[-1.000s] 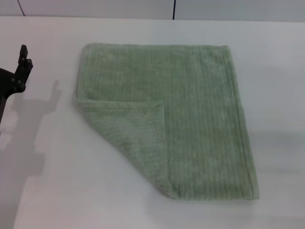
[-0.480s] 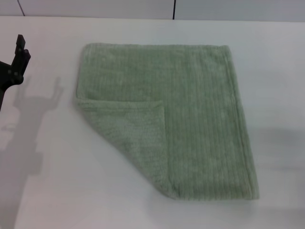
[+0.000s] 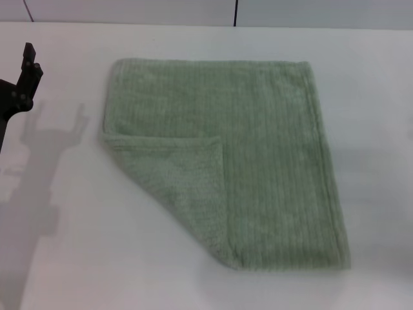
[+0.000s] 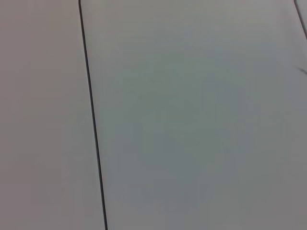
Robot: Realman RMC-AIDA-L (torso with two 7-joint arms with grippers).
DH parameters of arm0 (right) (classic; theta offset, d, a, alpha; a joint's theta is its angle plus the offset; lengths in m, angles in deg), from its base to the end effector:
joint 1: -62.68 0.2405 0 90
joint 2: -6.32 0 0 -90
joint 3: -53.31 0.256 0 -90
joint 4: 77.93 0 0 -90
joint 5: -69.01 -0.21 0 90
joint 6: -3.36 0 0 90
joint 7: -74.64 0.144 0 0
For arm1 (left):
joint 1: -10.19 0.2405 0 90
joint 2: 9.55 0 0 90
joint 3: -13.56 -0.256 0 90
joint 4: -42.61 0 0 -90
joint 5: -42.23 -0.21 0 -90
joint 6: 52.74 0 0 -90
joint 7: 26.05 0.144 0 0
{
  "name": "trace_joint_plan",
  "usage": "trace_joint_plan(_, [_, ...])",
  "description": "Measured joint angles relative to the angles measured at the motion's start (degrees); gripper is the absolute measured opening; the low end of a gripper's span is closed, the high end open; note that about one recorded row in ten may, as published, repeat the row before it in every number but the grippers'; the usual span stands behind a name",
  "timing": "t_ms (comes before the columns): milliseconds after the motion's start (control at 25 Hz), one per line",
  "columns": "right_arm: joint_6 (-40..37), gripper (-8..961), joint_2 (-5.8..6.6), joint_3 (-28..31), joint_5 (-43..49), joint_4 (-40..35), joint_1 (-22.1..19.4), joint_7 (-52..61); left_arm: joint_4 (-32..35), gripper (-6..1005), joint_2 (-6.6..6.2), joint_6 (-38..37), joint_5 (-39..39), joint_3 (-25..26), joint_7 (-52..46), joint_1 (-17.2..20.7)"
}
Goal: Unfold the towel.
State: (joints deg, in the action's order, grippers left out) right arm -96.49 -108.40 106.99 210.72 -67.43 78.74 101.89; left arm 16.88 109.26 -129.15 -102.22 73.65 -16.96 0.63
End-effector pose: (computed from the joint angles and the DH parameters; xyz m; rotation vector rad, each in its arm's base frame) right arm 0.3129 0.2644 0.0530 -1.4721 0.3354 1.2625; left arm -0.3157 0.2775 0.0058 -1.4472 -0.2545 -0.6826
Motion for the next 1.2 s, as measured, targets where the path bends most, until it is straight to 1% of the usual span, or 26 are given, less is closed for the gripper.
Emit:
trace_joint_plan(200, [6.2,725,2.73,-0.2,5.1,0.5,5.6,2.5,1.3,793,0.02,0.4,0.1,0.5,-2.2,-1.3])
trace_joint_plan(320, [11.5,725,3.88,-0.1,8.8,1.0,9.2,4.0,1.4,793,0.02,0.5,0.1,0.6,-2.8,-1.6])
trace_joint_plan(400, [12.8,724,4.09,0.1,9.7,1.4,10.6,3.4,1.7,793,0.02,0.5,0.1,0.7,-2.9,-2.0])
trace_joint_plan(520, [13.7,722,4.10,0.9,9.9,1.6,12.1,1.8,1.9,793,0.02,0.5,0.2,0.7,-2.9,-2.1])
trace_joint_plan(600, [16.3,721,4.15,1.7,9.8,2.5,12.8,1.7,1.9,793,0.02,0.8,1.3,0.7,-2.9,-2.3])
trace_joint_plan(720, [23.5,718,4.60,2.0,10.7,4.4,14.0,1.0,1.9,793,0.02,0.9,2.1,0.7,-2.9,-2.4])
trace_joint_plan(880, [34.4,714,5.42,2.1,15.0,7.1,16.3,2.1,2.5,793,0.02,1.1,3.1,0.6,-3.2,-3.1])
trace_joint_plan(960, [39.7,708,6.14,2.1,17.2,9.3,17.3,3.4,2.7,793,0.01,1.2,3.1,0.7,-3.5,-3.3])
trace_joint_plan(1000, [44.4,706,6.77,2.1,19.5,11.9,18.0,4.6,3.1,793,0.01,1.4,3.3,0.7,-4.2,-3.5])
trace_joint_plan(1040, [44.4,703,6.77,2.1,19.5,11.9,18.0,4.6,3.3,793,0.02,1.5,3.4,0.7,-4.3,-3.6])
trace_joint_plan(1120, [48.5,698,7.43,2.1,22.1,15.5,18.2,6.0,3.3,792,0.02,1.5,3.4,0.7,-4.3,-3.6])
trace_joint_plan(1160, [50.7,695,7.94,2.0,23.6,17.8,18.2,7.1,3.5,792,0.02,1.8,3.5,0.7,-4.4,-3.8])
trace_joint_plan(1200, [53.4,692,8.70,1.7,24.6,20.8,18.0,8.5,3.5,792,0.02,2.1,3.6,0.6,-4.4,-3.9])
